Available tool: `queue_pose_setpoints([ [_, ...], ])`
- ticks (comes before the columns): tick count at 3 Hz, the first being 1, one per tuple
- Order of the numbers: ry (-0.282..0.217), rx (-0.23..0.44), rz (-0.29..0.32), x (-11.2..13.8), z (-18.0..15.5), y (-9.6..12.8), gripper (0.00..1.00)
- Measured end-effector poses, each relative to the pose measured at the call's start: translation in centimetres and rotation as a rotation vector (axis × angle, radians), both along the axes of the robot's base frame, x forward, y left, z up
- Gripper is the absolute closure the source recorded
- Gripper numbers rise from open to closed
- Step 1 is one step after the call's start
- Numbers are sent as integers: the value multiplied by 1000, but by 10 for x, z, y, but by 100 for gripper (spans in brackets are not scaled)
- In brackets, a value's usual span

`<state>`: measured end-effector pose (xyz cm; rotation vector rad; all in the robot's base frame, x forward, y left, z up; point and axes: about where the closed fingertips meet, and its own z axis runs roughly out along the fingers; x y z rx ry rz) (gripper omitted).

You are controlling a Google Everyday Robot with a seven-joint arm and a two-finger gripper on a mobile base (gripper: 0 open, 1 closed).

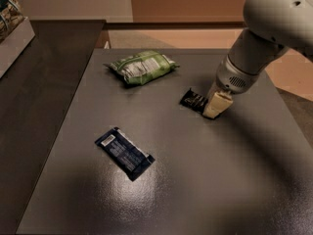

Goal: Pick rxbar chocolate

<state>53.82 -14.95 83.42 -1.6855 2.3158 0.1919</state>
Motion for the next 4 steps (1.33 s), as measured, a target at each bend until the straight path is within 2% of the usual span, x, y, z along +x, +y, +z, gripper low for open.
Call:
queue_pose_setpoints([
  [1, -14, 8, -4, 1, 8, -1, 93],
  [2, -46, 20, 1, 2, 30, -3, 100],
  [4, -94, 46, 25, 3, 90, -11, 100],
])
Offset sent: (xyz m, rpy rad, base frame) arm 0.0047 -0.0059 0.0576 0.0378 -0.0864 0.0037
